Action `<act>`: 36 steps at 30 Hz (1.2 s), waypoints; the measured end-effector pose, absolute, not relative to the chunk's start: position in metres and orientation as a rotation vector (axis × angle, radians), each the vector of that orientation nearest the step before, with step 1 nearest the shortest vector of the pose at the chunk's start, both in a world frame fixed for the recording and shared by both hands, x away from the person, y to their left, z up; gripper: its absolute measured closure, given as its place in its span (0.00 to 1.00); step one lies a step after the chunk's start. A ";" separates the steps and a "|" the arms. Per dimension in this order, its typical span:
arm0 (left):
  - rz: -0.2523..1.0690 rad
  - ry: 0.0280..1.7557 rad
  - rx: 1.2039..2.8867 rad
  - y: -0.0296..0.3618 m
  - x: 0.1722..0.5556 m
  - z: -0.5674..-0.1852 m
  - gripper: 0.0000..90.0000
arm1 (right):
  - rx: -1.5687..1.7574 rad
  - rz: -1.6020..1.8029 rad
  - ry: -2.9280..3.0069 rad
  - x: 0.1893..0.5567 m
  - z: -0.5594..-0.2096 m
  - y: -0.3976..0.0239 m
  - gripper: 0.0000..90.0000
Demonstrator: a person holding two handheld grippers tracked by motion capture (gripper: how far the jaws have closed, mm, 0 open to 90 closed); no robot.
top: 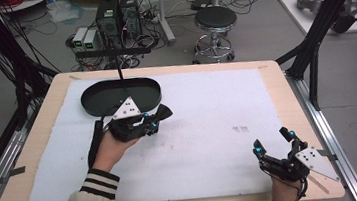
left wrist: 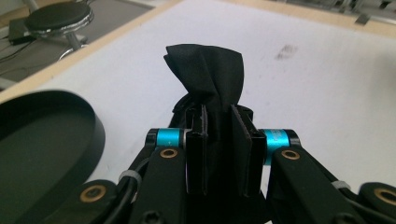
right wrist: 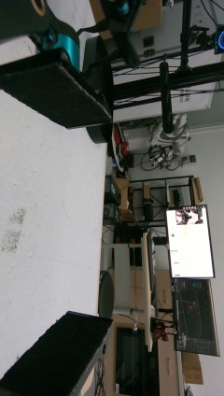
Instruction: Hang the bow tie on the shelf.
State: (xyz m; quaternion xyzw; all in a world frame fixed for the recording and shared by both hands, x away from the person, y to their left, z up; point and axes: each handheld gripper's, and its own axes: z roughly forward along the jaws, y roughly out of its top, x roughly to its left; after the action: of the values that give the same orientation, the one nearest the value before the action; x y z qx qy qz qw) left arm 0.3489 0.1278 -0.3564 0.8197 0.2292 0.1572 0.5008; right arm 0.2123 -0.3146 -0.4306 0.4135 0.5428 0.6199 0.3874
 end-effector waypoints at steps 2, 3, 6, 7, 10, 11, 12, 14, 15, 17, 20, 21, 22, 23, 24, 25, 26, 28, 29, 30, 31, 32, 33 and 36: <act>0.372 0.543 1.953 0.129 0.352 -0.348 0.85 | 1.054 1.578 1.386 0.212 -0.431 -0.314 0.03; 0.372 0.538 1.944 0.130 0.353 -0.345 0.85 | 1.055 1.577 1.386 0.212 -0.431 -0.314 0.03; 0.365 0.533 1.913 0.134 0.360 -0.334 0.85 | 1.054 1.578 1.386 0.213 -0.431 -0.314 0.03; 0.366 0.530 1.909 0.135 0.362 -0.331 0.85 | 1.060 1.578 1.386 0.212 -0.431 -0.314 0.03; 0.379 0.516 1.896 0.136 0.369 -0.321 0.85 | 1.057 1.577 1.386 0.213 -0.431 -0.314 0.03; 0.382 0.519 1.887 0.136 0.371 -0.317 0.85 | 1.054 1.577 1.388 0.214 -0.432 -0.314 0.03; 0.390 0.519 1.878 0.136 0.373 -0.314 0.85 | 1.056 1.576 1.389 0.214 -0.432 -0.314 0.03; 0.404 0.511 1.856 0.136 0.377 -0.308 0.85 | 1.056 1.576 1.393 0.214 -0.432 -0.313 0.03; 0.416 0.512 1.843 0.136 0.379 -0.305 0.85 | 1.052 1.577 1.394 0.215 -0.432 -0.313 0.03; 0.426 0.514 1.805 0.136 0.382 -0.299 0.85 | 1.060 1.578 1.397 0.215 -0.432 -0.312 0.03; 0.442 0.510 1.763 0.137 0.386 -0.294 0.85 | 1.054 1.577 1.400 0.216 -0.432 -0.312 0.03; 0.447 0.510 1.752 0.137 0.387 -0.293 0.85 | 1.053 1.577 1.399 0.216 -0.432 -0.312 0.03; 0.454 0.508 1.742 0.137 0.389 -0.292 0.85 | 1.054 1.577 1.399 0.216 -0.432 -0.312 0.03; 0.457 0.507 1.727 0.138 0.390 -0.291 0.85 | 1.054 1.579 1.398 0.216 -0.433 -0.312 0.03; 0.458 0.505 1.707 0.138 0.391 -0.290 0.85 | 1.055 1.579 1.398 0.216 -0.433 -0.312 0.03; 0.459 0.502 1.687 0.139 0.393 -0.290 0.85 | 1.055 1.580 1.398 0.216 -0.433 -0.312 0.03; 0.464 0.499 1.670 0.140 0.394 -0.289 0.86 | 1.054 1.578 1.399 0.216 -0.433 -0.312 0.03; 0.454 0.500 1.630 0.141 0.398 -0.289 0.86 | 1.057 1.579 1.403 0.216 -0.433 -0.312 0.03; 0.458 0.504 1.617 0.142 0.399 -0.289 0.86 | 1.056 1.579 1.404 0.217 -0.434 -0.312 0.03; 0.464 0.507 1.609 0.142 0.401 -0.289 0.86 | 1.056 1.576 1.405 0.217 -0.434 -0.311 0.03; 0.467 0.509 1.602 0.143 0.403 -0.290 0.86 | 1.058 1.578 1.406 0.217 -0.434 -0.311 0.03; 0.471 0.510 1.591 0.144 0.405 -0.290 0.86 | 1.055 1.576 1.409 0.218 -0.434 -0.311 0.03; 0.470 0.509 1.582 0.144 0.407 -0.291 0.86 | 1.061 1.577 1.411 0.218 -0.434 -0.310 0.03; 0.466 0.510 1.539 0.147 0.413 -0.292 0.86 | 1.056 1.573 1.421 0.219 -0.435 -0.308 0.03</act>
State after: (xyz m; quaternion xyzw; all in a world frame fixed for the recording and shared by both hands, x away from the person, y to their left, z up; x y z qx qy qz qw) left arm 0.4127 0.1472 -0.2918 0.6815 0.2257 0.2063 0.6649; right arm 0.2192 -0.3084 -0.4348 0.4131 0.5558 0.6152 0.3769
